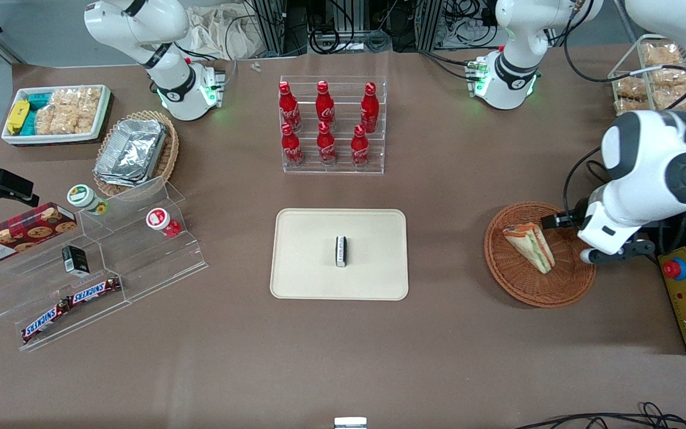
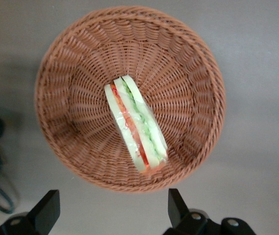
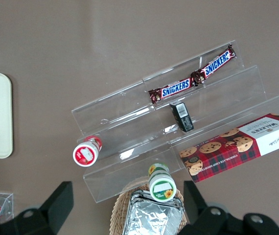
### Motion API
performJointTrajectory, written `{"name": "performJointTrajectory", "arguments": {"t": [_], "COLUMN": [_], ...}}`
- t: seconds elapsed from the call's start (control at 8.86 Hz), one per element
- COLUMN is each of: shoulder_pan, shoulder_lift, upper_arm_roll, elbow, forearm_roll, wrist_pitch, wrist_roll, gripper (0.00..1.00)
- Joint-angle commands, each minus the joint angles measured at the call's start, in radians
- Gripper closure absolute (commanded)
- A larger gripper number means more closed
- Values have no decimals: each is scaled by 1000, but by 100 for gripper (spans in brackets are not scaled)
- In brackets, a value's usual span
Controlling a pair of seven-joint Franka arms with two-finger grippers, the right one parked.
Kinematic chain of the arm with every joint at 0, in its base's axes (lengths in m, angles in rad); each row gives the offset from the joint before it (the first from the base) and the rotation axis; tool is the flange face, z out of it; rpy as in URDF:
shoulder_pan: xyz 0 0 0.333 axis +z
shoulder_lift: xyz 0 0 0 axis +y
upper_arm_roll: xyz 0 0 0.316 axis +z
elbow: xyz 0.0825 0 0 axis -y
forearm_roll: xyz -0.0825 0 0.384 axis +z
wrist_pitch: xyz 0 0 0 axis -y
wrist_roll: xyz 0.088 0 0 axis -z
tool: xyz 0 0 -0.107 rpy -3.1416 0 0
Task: Place sandwich from basket to tray
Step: 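Lower the open left gripper around the sandwich and close it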
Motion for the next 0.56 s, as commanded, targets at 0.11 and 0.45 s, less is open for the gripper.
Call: {"name": "performJointTrajectory", "arguments": {"t": [0.11, 0.45], "shoulder_pan": [-2, -2], "shoulder_lift": [44, 106], "upper_arm_roll": [1, 1], "elbow": [-82, -88], "forearm_roll": [-6, -1], "wrist_pitch": [167, 257], "wrist_roll": [-211, -276], "gripper": [1, 1]}}
